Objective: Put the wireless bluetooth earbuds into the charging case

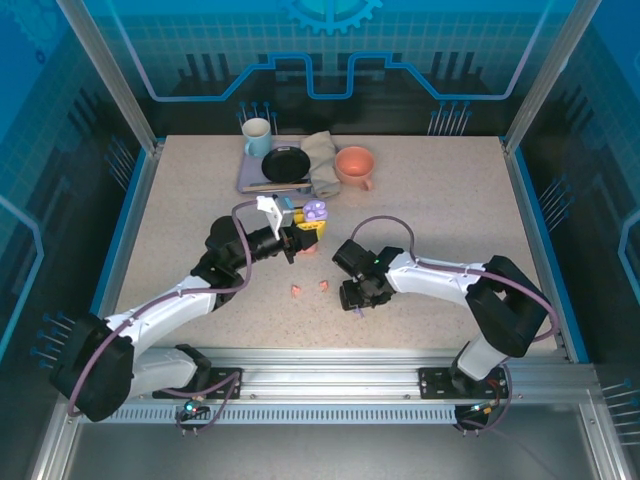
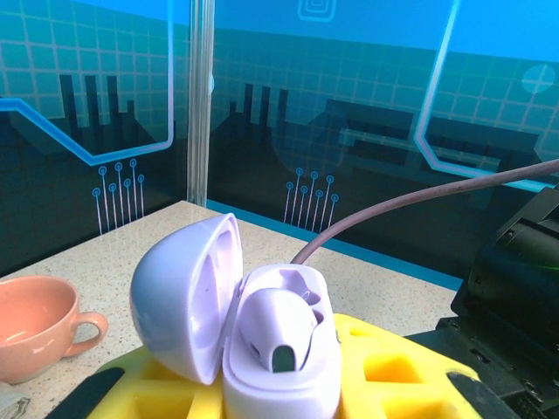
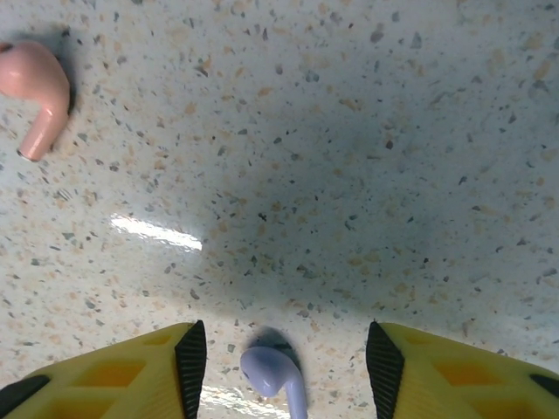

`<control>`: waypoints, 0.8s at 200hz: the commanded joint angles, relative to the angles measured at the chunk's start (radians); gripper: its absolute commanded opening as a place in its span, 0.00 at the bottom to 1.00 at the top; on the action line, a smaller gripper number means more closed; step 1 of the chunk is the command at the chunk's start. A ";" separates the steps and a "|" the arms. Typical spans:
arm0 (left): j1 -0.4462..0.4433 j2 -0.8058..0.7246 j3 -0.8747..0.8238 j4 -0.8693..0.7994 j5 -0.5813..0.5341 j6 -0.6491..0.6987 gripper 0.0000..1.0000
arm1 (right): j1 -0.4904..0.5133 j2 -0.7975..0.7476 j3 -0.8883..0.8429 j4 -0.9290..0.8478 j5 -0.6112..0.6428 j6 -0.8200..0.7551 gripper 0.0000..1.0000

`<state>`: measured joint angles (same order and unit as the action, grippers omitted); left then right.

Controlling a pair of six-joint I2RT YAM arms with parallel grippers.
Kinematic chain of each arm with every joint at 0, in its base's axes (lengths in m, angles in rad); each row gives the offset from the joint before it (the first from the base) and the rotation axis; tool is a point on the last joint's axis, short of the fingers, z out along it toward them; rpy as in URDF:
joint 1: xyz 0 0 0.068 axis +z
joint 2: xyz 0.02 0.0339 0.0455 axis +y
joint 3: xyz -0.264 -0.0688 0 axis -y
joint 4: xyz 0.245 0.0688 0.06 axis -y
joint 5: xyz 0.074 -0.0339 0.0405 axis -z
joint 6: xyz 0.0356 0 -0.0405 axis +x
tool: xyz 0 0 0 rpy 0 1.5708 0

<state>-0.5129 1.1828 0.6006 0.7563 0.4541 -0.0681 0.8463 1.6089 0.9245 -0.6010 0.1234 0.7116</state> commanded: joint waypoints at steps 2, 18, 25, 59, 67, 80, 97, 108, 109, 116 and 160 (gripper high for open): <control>0.008 -0.020 -0.012 0.003 -0.018 0.030 0.00 | 0.017 0.004 0.006 -0.036 -0.005 -0.032 0.51; 0.009 -0.016 -0.013 0.005 -0.017 0.030 0.00 | 0.019 -0.001 -0.010 -0.036 -0.014 -0.034 0.50; 0.010 -0.017 -0.013 0.004 -0.017 0.030 0.00 | 0.020 -0.002 -0.017 -0.035 -0.018 -0.034 0.50; 0.010 -0.014 -0.012 0.007 -0.019 0.028 0.00 | 0.026 0.015 -0.036 -0.023 -0.022 -0.034 0.48; 0.011 -0.014 -0.010 0.005 -0.017 0.028 0.00 | 0.025 0.020 -0.038 -0.021 -0.022 -0.035 0.47; 0.011 -0.014 -0.009 0.006 -0.019 0.028 0.00 | 0.026 0.030 -0.039 -0.015 -0.025 -0.035 0.46; 0.011 -0.009 -0.007 0.006 -0.017 0.027 0.00 | 0.025 0.042 -0.037 -0.008 -0.025 -0.035 0.43; 0.011 -0.006 -0.004 0.006 -0.018 0.027 0.00 | 0.027 0.053 -0.032 -0.006 -0.022 -0.035 0.42; 0.011 -0.006 -0.004 0.006 -0.018 0.027 0.00 | 0.027 0.054 -0.032 -0.005 -0.022 -0.037 0.42; 0.011 -0.004 -0.002 0.006 -0.016 0.027 0.00 | 0.027 0.062 -0.028 -0.006 -0.023 -0.037 0.42; 0.010 0.008 0.006 0.013 -0.015 0.022 0.00 | 0.028 0.084 -0.023 -0.008 -0.026 -0.031 0.33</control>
<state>-0.5121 1.1831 0.5987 0.7525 0.4484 -0.0681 0.8547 1.6497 0.9054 -0.6178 0.1246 0.6796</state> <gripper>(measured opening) 0.231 0.343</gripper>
